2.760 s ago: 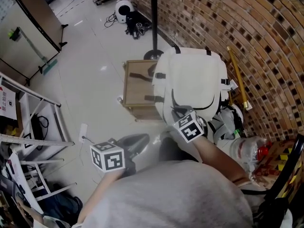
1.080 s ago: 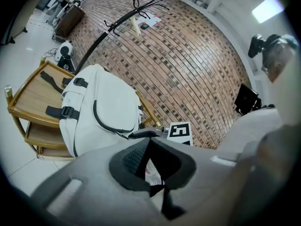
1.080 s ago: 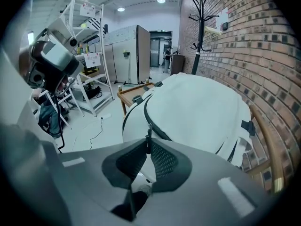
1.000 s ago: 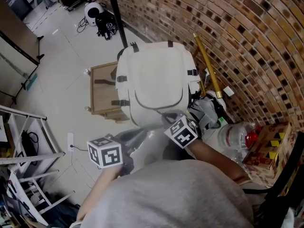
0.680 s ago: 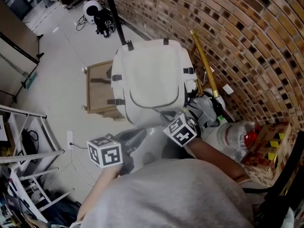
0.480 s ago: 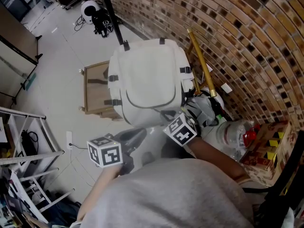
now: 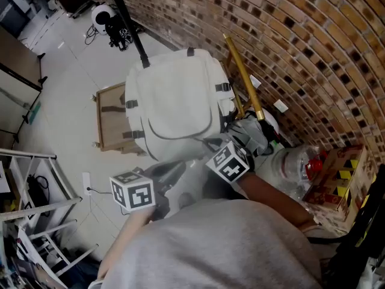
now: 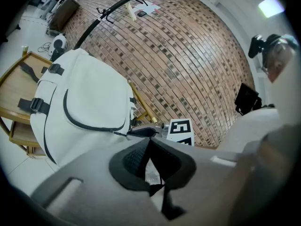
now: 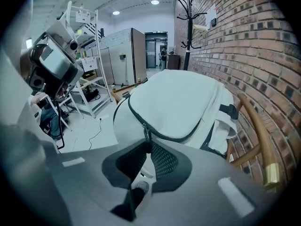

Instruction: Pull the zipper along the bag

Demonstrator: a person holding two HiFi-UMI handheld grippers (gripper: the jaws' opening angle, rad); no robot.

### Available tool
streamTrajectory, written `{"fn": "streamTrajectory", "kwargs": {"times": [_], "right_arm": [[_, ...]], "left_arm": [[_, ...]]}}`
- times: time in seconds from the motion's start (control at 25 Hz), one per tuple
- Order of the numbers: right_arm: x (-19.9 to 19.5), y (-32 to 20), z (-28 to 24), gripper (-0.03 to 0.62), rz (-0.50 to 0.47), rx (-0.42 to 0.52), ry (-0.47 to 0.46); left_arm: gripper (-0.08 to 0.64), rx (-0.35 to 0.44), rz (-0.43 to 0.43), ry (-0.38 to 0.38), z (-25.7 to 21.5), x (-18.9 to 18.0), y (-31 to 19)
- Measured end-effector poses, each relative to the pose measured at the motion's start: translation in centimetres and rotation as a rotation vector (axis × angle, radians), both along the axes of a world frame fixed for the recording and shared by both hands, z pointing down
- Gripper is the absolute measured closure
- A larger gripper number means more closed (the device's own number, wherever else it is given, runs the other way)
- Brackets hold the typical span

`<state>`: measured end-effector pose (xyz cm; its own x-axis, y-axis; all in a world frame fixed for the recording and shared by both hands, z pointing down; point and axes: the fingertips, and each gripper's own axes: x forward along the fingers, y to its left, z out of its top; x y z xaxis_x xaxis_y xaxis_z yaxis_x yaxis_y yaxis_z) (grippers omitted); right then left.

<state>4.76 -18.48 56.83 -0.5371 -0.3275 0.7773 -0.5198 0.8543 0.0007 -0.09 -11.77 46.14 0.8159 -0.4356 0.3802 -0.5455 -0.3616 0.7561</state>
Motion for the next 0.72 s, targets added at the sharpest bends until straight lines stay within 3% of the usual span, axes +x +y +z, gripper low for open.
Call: {"fn": "streamTrajectory", "kwargs": {"times": [0.72], "right_arm": [[5.0, -2.6, 0.6, 0.563, 0.115, -0.029, -0.001]], "left_arm": [[0.560, -0.027, 0.068, -0.001, 0.9, 2.5, -1.7]]}}
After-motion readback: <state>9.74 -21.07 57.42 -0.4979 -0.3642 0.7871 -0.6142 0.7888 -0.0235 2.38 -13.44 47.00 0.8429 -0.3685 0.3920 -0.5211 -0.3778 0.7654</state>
